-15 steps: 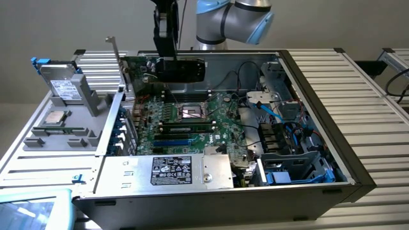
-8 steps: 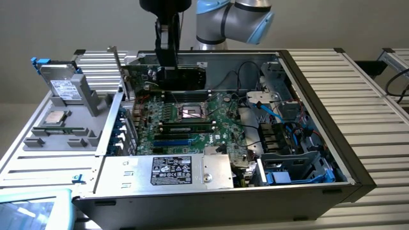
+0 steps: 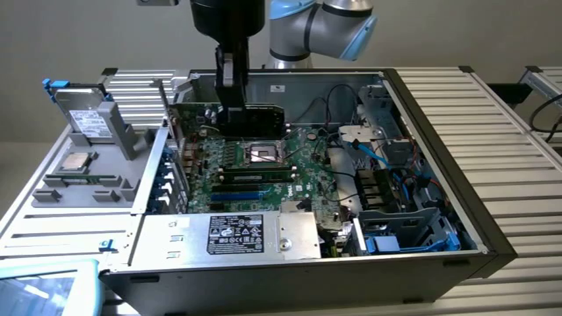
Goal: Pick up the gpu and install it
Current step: 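Insert the gpu into the slot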
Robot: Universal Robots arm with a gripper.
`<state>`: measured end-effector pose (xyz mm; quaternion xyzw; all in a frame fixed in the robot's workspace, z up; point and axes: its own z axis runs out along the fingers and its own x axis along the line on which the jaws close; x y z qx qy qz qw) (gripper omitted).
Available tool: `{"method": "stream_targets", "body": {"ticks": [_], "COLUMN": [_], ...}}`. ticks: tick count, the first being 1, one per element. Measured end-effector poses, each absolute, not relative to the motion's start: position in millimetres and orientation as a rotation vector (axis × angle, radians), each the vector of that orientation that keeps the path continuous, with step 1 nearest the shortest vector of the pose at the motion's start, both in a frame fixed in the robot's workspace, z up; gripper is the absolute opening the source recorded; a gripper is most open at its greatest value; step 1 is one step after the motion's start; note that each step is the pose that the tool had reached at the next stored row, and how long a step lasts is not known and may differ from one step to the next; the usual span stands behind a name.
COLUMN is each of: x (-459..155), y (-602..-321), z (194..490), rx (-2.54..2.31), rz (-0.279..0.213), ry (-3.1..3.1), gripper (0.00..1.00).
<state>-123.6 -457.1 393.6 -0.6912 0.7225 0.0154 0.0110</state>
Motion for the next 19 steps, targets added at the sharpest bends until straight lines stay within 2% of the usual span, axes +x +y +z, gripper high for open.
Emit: {"method": "stream_targets", "body": {"ticks": [19], "x": [-121.6], "y": [-472.5], "z": [359.2], "rx": [-2.154], "rz": [0.050], "ry": [2.254], "gripper": [0.27]}}
